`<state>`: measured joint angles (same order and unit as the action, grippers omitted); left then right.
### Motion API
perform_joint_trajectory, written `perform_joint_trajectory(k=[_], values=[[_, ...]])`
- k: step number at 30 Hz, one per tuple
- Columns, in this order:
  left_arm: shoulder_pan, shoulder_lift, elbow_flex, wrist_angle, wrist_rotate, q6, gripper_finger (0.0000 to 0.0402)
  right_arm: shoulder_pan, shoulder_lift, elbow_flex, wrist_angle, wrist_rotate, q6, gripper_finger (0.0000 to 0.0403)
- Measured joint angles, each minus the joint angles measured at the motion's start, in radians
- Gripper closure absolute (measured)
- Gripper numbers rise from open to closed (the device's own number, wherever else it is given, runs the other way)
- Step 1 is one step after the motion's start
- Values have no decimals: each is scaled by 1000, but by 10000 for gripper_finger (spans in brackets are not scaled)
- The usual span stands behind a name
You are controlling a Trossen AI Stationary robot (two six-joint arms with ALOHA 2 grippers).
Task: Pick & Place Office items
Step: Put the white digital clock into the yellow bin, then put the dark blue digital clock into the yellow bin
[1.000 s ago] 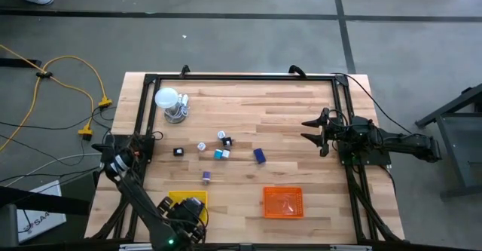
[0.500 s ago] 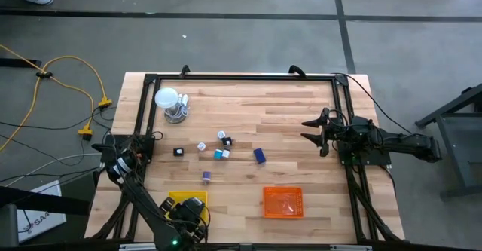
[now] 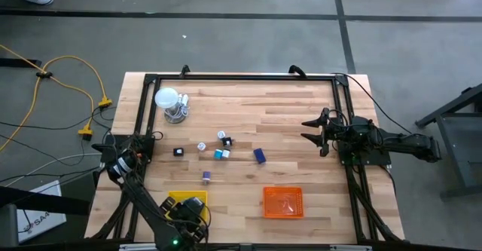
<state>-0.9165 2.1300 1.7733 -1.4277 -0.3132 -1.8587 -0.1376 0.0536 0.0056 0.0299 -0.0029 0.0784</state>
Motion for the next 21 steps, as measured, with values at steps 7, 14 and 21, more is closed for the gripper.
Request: perform_joint_trajectory(k=[7,14,21], values=[[5,0,0,0,0,4,225,0,0,0,0,0,0,208],[5,0,-1,0,0,11,224,0,0,0,0,0,0,208],[5,0,-1,0,0,11,224,0,0,0,0,0,0,208]])
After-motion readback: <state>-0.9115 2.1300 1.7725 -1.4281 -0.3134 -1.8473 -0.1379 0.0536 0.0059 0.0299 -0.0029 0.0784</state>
